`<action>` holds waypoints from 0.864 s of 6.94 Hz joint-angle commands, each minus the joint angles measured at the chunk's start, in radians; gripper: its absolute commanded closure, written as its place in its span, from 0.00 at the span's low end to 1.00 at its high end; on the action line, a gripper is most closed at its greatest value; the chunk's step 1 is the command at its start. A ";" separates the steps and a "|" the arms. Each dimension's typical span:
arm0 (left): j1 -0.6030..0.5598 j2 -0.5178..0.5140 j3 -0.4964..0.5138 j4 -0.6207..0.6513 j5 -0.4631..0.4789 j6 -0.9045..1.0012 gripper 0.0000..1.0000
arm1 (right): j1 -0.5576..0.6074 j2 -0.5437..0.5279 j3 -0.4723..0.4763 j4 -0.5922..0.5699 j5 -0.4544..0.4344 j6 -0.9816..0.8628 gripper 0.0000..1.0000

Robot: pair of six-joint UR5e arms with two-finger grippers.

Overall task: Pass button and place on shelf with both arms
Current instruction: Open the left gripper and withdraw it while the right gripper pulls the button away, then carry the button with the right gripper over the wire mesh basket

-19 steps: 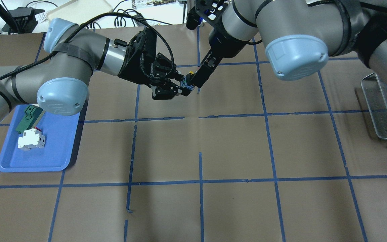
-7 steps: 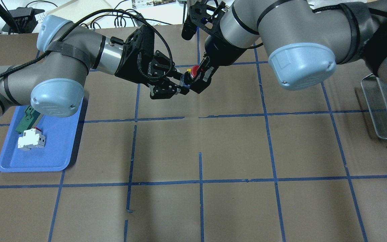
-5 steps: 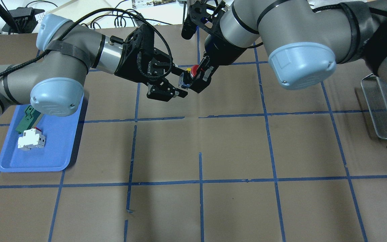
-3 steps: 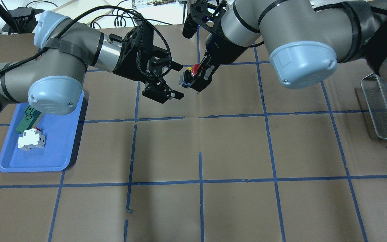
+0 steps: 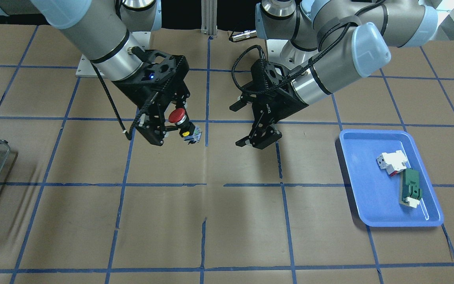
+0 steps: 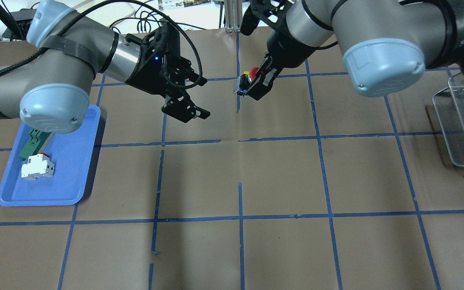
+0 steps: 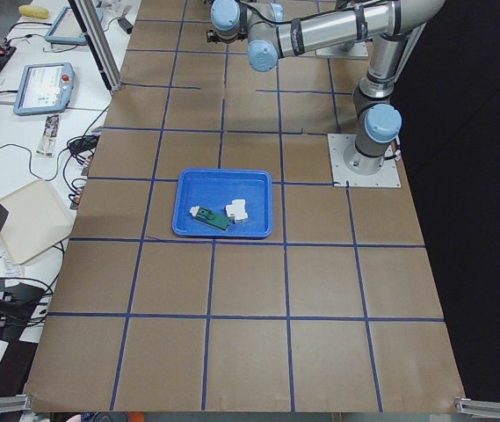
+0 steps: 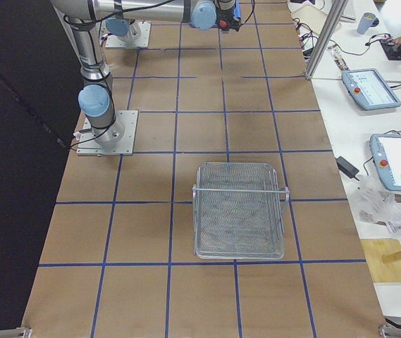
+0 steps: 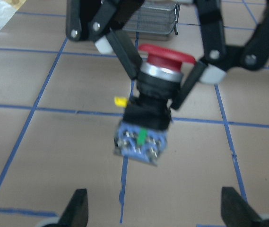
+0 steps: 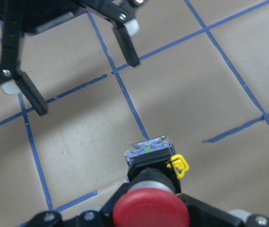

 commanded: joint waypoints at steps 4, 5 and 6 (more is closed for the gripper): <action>-0.004 0.025 0.212 -0.255 0.235 -0.443 0.00 | -0.390 -0.019 -0.028 0.108 -0.243 -0.283 1.00; -0.001 0.025 0.208 -0.223 0.255 -0.600 0.00 | -0.509 -0.021 -0.035 0.123 -0.246 -0.424 1.00; -0.001 0.030 0.208 -0.210 0.401 -0.750 0.00 | -0.635 -0.015 -0.040 0.120 -0.246 -0.584 1.00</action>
